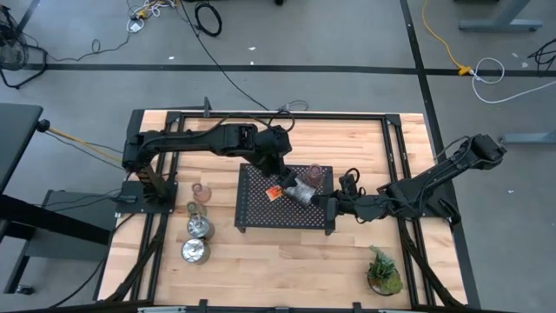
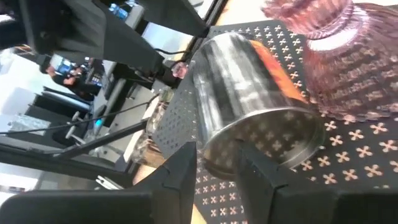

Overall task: Pick & Place candle stick holders
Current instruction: Put the silver scented candle on the shelf

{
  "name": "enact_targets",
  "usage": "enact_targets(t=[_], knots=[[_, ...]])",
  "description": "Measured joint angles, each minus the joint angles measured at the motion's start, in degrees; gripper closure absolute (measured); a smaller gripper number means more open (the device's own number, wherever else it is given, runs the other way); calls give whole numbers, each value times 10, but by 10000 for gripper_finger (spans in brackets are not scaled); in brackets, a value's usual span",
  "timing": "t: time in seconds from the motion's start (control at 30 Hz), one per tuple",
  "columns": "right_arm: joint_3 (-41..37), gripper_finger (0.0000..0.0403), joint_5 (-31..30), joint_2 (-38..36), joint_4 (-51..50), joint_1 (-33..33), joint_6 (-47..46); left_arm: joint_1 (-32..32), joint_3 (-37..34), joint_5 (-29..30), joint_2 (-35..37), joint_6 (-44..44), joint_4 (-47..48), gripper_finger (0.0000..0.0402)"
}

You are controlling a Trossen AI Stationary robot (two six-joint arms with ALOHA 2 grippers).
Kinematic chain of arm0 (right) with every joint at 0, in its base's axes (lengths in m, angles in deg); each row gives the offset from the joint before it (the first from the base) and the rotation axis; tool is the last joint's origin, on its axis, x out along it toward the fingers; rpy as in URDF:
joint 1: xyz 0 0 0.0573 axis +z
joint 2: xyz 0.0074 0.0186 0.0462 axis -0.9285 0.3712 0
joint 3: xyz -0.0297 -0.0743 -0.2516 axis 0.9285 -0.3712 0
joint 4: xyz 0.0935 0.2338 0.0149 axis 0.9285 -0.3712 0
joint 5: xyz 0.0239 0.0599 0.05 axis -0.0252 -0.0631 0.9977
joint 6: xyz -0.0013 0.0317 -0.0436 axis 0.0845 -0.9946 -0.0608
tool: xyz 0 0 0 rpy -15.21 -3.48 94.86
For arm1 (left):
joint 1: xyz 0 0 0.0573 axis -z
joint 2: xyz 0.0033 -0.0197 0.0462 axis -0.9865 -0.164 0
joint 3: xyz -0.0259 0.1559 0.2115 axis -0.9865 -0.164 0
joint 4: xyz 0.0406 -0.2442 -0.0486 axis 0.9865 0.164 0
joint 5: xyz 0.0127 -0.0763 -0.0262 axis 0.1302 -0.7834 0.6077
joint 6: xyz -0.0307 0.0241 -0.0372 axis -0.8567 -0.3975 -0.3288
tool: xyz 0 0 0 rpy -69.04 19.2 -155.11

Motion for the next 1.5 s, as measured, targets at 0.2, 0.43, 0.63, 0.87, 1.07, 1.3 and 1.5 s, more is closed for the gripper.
enact_targets(t=[0.2,0.43,0.63,0.87,1.07,1.3,1.5], knots=[[0,298,-3,0,-11,0,-12,0,0,-2,0,0,-6,40],[0,298,-3,0,-20,0,-20,11,0,-14,-14,-4,-6,40],[0,298,-1,0,-19,0,-21,17,0,-55,-46,-4,-25,40],[0,298,8,0,-22,0,-25,13,0,-68,-48,-5,-60,40],[0,298,10,0,-45,-5,-44,14,0,-83,-48,-13,-73,40],[0,298,10,0,-50,-9,-40,14,0,-84,-48,-17,-77,40],[0,298,18,0,-51,-9,-40,14,0,-91,-48,-22,-101,40]])
